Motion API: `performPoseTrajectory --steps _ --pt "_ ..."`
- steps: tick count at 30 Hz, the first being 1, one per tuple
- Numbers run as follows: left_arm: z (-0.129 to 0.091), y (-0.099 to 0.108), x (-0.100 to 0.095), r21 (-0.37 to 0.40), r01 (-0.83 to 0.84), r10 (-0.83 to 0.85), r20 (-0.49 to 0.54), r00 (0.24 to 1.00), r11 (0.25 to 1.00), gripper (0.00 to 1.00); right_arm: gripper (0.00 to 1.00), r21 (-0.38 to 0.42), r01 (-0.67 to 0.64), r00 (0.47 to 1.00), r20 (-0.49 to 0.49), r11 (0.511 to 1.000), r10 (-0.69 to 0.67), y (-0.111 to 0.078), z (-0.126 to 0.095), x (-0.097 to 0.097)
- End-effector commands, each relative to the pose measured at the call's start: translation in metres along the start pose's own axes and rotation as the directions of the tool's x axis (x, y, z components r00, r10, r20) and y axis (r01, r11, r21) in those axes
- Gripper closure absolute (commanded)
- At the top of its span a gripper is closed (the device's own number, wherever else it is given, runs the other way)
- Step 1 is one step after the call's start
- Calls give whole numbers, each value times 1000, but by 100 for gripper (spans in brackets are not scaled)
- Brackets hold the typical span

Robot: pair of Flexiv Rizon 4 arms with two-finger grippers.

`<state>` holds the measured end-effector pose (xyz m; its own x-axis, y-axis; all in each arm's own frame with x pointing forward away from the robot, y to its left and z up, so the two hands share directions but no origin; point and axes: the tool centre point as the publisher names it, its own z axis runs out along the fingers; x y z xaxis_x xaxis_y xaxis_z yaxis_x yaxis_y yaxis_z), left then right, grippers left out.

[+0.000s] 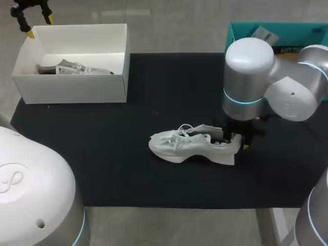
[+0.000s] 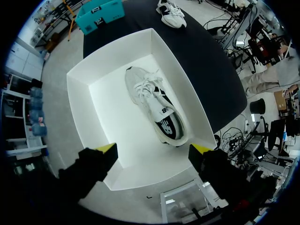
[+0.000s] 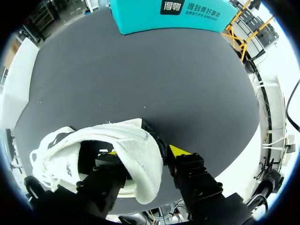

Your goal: Take the shoe out of the shoebox, open the shoe tongue, remove and reinsert the insole, then place the shoe into the shoebox

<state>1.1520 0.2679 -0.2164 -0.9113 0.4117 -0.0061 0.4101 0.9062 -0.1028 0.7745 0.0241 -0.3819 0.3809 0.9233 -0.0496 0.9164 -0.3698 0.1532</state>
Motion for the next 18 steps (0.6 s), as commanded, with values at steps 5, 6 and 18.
performPoseTrajectory --steps 5,6,18 --pt "-1 0 1 -2 -1 1 -1 1000 1000 0 0 -99 128 985 -105 987 -139 -15 -61 -1" --pt "-1 0 1 -2 -1 1 -1 1000 1000 0 0 -95 150 982 -97 984 -159 -15 -61 0" --pt "-1 0 1 -2 -1 1 -1 1000 1000 0 0 -235 470 869 -49 851 -493 -11 -89 8"
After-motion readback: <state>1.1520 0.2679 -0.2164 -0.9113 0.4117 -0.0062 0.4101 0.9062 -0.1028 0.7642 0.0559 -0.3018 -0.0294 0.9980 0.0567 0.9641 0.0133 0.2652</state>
